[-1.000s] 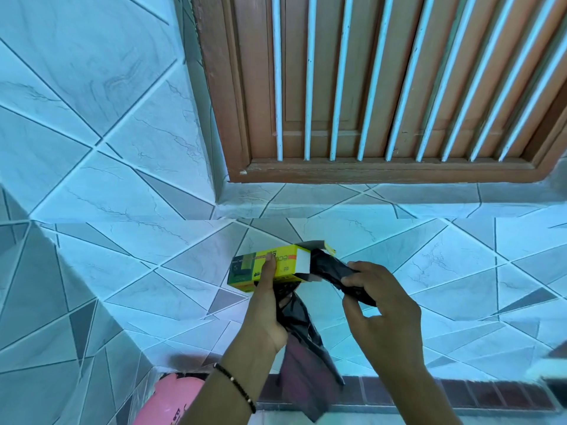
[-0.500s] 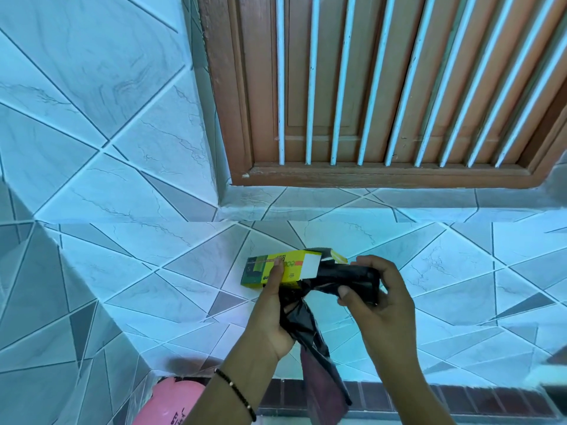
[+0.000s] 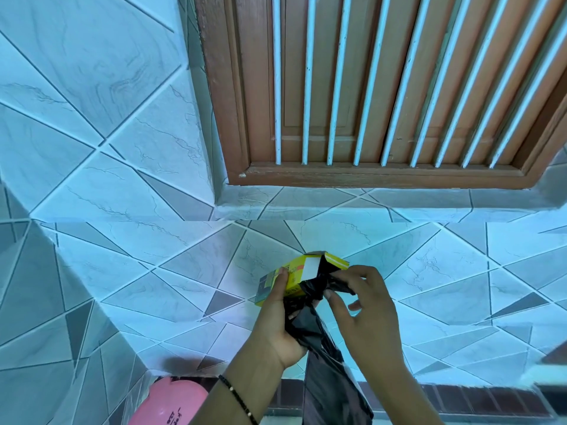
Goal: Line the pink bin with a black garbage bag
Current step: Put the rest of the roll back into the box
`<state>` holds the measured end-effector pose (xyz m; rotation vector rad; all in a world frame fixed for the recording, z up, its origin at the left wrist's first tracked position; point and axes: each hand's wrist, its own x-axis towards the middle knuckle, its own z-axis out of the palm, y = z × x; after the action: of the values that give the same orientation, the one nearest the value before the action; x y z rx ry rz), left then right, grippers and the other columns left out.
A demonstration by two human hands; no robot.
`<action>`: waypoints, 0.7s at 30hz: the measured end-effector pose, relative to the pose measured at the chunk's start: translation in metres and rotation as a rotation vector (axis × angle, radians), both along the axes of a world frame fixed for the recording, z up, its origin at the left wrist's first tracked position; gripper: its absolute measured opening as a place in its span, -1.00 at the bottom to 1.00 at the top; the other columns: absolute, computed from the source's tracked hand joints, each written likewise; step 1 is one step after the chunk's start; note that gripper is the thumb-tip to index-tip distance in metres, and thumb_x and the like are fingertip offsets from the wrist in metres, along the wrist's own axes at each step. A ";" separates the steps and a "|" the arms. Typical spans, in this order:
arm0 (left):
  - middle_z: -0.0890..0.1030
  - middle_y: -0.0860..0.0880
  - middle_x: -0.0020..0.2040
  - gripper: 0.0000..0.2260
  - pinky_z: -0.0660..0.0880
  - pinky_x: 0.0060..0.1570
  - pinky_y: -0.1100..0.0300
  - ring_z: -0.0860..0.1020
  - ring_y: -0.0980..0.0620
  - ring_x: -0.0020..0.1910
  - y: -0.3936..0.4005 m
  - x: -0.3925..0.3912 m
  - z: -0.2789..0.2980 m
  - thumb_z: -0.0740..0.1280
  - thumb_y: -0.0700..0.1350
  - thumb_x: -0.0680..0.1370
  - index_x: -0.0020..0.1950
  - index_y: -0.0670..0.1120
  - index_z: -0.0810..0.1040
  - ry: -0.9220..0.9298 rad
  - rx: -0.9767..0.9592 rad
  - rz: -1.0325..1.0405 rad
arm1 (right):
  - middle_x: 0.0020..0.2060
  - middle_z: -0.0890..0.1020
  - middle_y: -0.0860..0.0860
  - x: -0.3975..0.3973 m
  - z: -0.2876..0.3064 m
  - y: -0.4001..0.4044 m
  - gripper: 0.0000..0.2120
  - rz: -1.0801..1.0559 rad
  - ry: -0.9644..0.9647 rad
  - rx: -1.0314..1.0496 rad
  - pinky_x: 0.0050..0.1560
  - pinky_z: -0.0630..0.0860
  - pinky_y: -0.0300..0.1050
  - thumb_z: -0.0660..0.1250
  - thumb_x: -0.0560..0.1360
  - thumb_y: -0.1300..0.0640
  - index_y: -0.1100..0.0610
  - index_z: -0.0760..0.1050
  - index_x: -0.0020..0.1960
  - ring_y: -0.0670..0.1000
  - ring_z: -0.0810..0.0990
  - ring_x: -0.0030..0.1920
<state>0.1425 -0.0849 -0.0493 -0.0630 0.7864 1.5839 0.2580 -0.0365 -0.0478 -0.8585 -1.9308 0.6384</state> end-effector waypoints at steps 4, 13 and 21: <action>0.70 -0.15 -0.27 -0.53 0.56 -0.26 0.17 0.67 -0.04 -0.32 0.000 0.000 0.003 0.28 0.20 0.46 -0.25 -0.20 0.70 0.018 -0.041 0.002 | -0.10 0.49 -0.19 0.000 -0.001 -0.005 -0.85 -0.055 0.110 -0.028 -0.25 0.43 -0.32 0.37 0.41 0.02 -0.20 0.44 -0.12 -0.09 0.51 -0.13; 0.71 -0.15 -0.20 -0.55 0.58 -0.25 0.12 0.69 -0.06 -0.30 0.001 0.004 0.005 0.24 0.21 0.49 -0.02 -0.16 0.63 0.026 -0.023 -0.019 | 0.03 0.58 -0.19 0.002 0.003 -0.008 -0.69 0.117 -0.179 0.104 -0.23 0.47 -0.25 0.15 0.41 0.15 -0.12 0.48 0.07 -0.14 0.54 -0.25; 0.71 -0.12 -0.09 -0.61 0.52 -0.02 0.08 0.69 -0.03 -0.20 0.000 0.001 0.000 0.27 0.18 0.49 -0.05 -0.11 0.68 0.105 -0.019 0.037 | 0.39 0.33 -0.26 0.001 0.007 0.004 -0.44 0.335 -0.404 -0.063 -0.18 0.36 -0.30 0.16 0.41 0.34 -0.11 0.38 0.32 -0.32 0.48 -0.23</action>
<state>0.1434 -0.0845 -0.0493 -0.0085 0.8863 1.6250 0.2592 -0.0329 -0.0403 -0.7486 -2.4637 0.7687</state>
